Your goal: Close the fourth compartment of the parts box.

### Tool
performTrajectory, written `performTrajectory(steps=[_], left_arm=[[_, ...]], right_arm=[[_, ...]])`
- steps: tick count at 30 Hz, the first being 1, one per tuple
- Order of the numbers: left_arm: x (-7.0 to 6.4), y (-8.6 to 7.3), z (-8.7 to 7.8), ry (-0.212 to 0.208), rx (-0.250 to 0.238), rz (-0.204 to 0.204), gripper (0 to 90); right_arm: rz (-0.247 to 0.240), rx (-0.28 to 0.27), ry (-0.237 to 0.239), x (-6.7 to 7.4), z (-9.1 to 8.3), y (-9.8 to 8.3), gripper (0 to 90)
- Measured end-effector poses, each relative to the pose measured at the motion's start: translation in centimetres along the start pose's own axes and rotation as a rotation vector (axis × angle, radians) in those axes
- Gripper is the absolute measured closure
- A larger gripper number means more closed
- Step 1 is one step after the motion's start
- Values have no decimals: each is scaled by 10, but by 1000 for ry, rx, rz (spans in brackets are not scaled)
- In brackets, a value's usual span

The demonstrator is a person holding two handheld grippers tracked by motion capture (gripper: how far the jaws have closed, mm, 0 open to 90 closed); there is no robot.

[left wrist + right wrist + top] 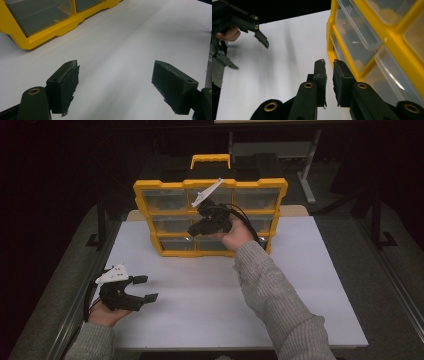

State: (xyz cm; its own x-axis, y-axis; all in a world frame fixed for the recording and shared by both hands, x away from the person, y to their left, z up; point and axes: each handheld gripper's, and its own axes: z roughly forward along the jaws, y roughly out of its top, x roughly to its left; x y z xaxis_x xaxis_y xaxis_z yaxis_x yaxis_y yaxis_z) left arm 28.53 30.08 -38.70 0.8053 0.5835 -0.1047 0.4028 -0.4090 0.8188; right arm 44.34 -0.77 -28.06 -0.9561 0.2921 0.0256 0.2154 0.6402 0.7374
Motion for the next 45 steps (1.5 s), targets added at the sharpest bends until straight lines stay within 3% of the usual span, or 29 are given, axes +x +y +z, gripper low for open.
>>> performTrajectory(steps=[13,30,37,45], left_arm=[[-4,1,2,-4,5,0,209],[-5,2,5,-3,14,-3,202],[-5,2,7,-7,18,-10,201],[-7,2,9,-9,23,-6,201]], right_arm=[[59,-32,-9,-3,-20,-35,679],[135,-77,-36,-4,-42,-65,548],[170,-86,-42,-3,-46,-75,467],[176,-71,-46,1,-46,-87,419]])
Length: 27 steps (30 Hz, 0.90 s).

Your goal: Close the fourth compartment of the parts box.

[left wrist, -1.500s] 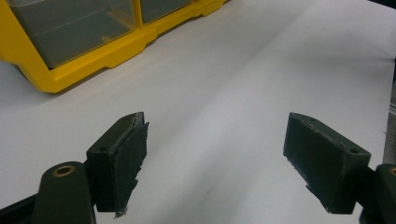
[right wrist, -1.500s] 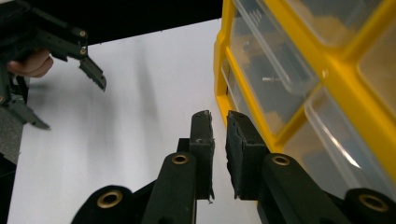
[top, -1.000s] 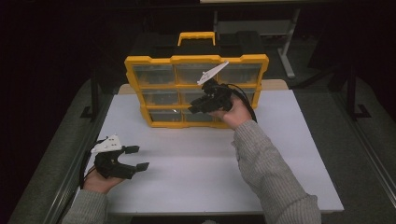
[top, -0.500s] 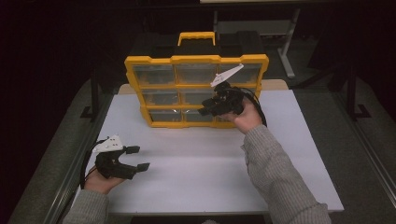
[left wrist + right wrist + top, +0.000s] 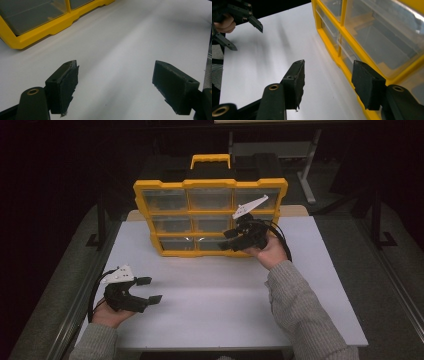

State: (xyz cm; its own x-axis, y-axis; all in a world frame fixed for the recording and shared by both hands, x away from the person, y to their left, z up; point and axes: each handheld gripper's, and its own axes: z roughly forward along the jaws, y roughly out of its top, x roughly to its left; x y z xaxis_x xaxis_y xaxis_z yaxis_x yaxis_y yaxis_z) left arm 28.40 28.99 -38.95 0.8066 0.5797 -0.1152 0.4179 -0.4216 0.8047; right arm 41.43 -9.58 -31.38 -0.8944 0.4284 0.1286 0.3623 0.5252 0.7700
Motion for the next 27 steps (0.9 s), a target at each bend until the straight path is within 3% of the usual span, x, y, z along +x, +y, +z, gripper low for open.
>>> performTrajectory(steps=[27], left_arm=[[-2,2,-1,5,-3,4,198]], right_arm=[[62,-5,-55,-5,-23,-40,329]])
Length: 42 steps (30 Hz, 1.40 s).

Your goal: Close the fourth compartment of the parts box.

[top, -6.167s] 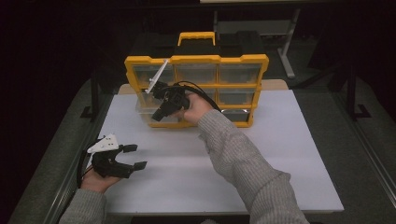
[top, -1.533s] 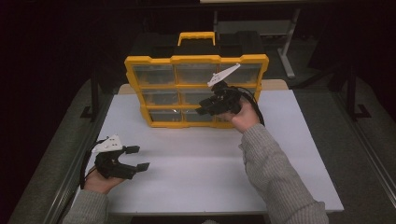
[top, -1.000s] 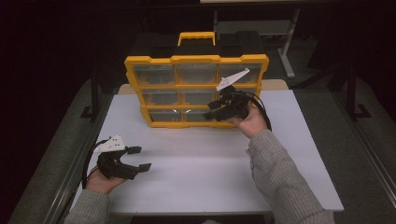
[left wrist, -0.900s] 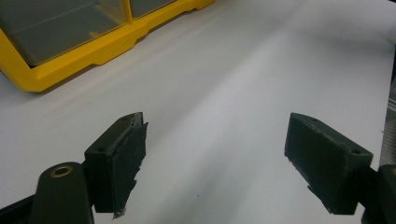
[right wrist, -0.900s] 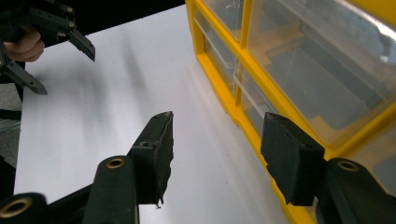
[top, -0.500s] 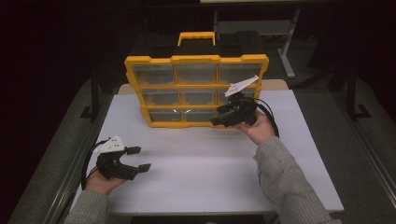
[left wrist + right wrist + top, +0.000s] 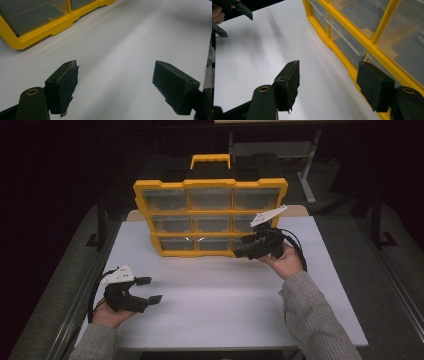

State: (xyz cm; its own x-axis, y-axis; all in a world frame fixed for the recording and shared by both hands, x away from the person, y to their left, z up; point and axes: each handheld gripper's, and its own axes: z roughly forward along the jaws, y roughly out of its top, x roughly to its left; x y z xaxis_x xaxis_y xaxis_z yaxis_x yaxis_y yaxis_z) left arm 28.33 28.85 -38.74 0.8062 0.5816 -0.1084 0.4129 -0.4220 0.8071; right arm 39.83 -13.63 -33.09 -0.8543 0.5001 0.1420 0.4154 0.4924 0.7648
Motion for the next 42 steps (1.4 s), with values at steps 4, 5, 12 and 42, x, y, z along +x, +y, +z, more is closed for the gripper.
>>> performTrajectory(steps=[4,5,12,42], left_arm=[[0,0,0,0,-2,-2,198],[0,0,0,1,-2,-1,198],[2,0,-2,0,-8,-8,195],[0,0,-2,-8,-25,-28,187]], right_arm=[[7,0,-11,-1,-4,-5,314],[10,-3,-14,-1,-5,-6,312],[10,-5,-30,-2,-11,-14,285],[66,-14,-120,-8,-37,-66,184]])
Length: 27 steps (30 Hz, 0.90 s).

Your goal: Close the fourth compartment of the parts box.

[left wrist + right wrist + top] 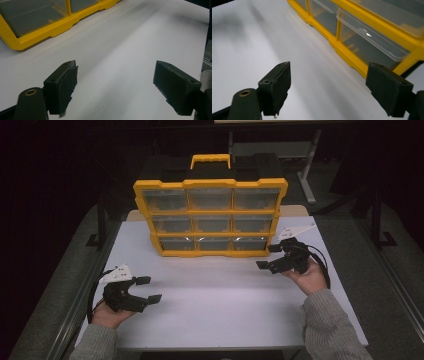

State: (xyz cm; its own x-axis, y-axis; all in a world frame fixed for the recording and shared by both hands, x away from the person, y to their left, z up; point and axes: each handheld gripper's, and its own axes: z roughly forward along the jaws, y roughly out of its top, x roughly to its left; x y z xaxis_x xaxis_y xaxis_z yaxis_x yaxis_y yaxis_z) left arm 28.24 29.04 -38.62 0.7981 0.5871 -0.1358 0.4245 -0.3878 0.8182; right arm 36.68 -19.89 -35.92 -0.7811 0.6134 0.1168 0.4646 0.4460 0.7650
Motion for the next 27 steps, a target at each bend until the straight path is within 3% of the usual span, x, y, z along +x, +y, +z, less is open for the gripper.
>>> performTrajectory(steps=[27], left_arm=[[0,-2,0,-3,5,1,187]], right_arm=[[54,-14,-57,-5,-18,-44,146]])
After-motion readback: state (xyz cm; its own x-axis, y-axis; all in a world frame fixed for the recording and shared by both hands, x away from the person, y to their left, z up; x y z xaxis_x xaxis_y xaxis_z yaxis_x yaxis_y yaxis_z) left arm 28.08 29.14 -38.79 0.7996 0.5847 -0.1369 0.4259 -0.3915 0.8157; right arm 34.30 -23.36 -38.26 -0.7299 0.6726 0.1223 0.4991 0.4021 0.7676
